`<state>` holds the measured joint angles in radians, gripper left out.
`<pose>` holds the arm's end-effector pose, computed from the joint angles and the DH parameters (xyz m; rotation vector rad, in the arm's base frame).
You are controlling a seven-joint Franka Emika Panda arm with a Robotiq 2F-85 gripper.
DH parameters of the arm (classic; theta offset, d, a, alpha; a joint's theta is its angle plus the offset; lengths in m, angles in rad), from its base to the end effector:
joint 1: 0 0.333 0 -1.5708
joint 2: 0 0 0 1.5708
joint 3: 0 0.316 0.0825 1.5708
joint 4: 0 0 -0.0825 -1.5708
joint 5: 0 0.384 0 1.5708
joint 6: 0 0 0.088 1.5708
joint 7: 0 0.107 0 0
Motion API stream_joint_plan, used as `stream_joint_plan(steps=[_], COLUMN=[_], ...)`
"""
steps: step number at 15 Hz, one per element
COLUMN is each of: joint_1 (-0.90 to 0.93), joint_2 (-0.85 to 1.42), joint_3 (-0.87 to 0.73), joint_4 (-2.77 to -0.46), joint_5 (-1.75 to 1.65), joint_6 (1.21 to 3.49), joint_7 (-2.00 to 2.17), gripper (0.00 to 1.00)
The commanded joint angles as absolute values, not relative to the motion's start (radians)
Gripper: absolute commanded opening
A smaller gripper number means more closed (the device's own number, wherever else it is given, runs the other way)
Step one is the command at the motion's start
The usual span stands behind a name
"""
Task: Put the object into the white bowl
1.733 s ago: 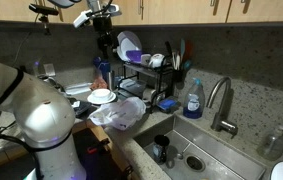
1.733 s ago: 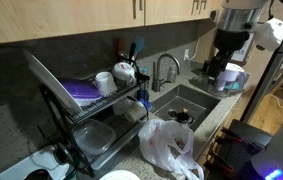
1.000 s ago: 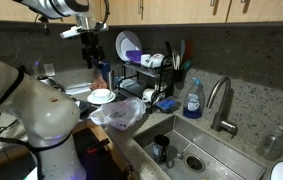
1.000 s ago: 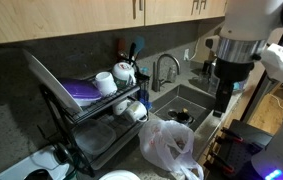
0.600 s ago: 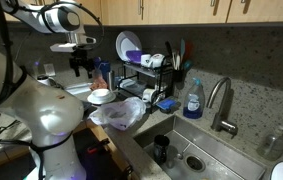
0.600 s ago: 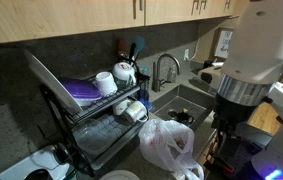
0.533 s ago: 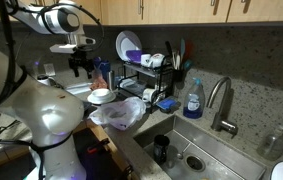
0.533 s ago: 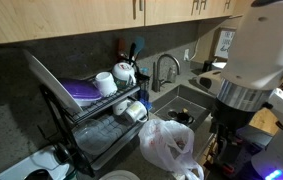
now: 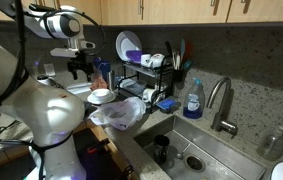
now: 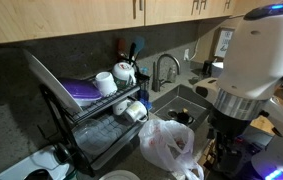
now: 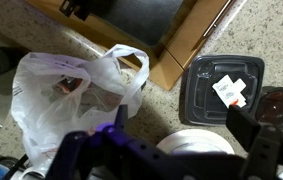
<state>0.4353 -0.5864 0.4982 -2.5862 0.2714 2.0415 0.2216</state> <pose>0.2147 0.3127 0.4265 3.0170 0.7918 0.0218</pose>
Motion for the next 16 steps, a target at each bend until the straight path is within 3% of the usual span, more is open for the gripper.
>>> stream_joint_plan(steps=[1, 16], joint_1=[0.454, 0.55], joint_2=[-0.556, 0.042], joint_3=[0.494, 0.596], joint_4=[-2.58, -2.492], joint_5=[0.264, 0.294], joint_6=[2.051, 2.453], joint_7=[0.237, 0.173], gripper=[1.0, 1.0])
